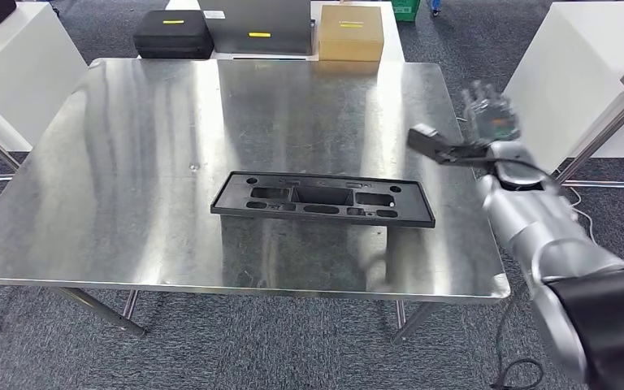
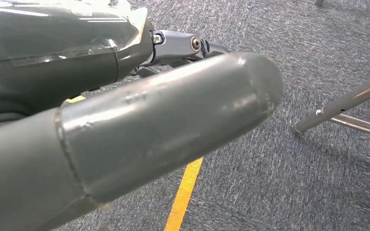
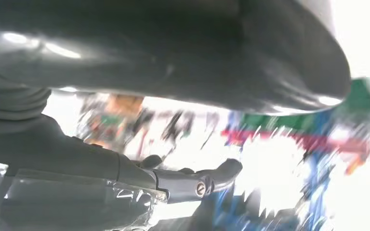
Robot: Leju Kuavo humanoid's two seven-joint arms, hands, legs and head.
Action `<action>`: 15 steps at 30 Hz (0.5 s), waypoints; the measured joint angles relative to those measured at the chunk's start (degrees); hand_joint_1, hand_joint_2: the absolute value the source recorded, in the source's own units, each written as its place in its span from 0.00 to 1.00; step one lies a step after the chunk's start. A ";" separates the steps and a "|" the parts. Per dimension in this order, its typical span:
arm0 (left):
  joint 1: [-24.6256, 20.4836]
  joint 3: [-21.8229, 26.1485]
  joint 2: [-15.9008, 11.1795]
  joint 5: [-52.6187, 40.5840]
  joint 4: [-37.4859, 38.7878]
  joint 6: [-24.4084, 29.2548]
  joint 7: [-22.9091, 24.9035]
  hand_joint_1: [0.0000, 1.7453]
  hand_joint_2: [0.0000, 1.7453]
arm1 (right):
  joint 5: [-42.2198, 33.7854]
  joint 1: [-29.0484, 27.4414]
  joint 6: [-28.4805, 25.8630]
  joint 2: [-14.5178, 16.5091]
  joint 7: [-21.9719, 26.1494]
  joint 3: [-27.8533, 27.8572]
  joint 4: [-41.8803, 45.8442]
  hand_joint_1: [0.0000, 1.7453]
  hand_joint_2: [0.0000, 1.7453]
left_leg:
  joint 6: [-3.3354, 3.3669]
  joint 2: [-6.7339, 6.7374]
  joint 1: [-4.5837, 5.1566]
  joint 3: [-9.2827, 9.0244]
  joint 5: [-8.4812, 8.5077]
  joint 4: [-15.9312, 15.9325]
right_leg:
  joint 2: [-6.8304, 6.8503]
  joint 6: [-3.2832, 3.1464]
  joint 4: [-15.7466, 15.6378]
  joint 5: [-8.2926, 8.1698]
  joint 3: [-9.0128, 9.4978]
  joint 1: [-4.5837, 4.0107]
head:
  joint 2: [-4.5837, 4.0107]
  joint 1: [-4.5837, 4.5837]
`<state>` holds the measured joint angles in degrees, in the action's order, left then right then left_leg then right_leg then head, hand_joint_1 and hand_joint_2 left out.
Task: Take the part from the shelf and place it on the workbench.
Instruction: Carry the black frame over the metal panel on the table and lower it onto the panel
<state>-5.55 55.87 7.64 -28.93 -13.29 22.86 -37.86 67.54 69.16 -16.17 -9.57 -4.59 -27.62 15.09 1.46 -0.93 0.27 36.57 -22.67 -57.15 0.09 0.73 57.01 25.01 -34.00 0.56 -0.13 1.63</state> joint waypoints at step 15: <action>0.18 1.55 2.06 4.33 0.68 0.32 0.01 0.00 0.00 | -2.38 -1.21 -21.96 -26.85 0.37 4.51 6.91 0.00 0.00 | 0.80 -0.26 0.11 -0.27 -0.58 -0.21 | 0.28 0.51 -0.16 0.36 0.54 -0.03 | 0.00 0.04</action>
<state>-5.36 57.41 9.71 -24.59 -12.61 23.18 -37.85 65.15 67.96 -38.14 -36.42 -4.22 -23.10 22.00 2.26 -1.19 0.38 36.30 -23.25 -57.35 0.37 1.24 56.85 25.37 -33.45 0.53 -0.13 1.67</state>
